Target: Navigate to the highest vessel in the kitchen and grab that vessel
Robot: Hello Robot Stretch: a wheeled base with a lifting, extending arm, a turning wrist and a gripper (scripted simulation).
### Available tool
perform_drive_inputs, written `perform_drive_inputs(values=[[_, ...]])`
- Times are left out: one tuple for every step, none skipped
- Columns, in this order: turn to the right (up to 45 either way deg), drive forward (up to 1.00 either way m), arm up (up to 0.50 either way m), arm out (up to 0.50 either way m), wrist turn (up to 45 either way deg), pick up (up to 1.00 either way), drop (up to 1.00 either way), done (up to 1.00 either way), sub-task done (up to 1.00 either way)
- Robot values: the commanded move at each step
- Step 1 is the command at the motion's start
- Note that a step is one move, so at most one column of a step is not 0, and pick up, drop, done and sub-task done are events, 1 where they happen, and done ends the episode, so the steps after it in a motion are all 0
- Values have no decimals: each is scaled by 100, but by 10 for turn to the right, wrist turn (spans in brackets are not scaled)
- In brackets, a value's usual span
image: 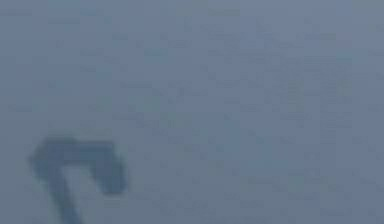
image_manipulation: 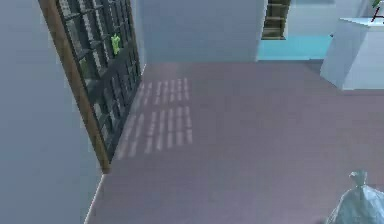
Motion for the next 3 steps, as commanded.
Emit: perform_drive_inputs(values=[[-450, 0, 0, 0, 0, 0, 0, 0, 0], [-270, 0, 0, 0, 0, 0, 0, 0, 0], [0, 65, 0, 0, 0, 0, 0, 0, 0]])
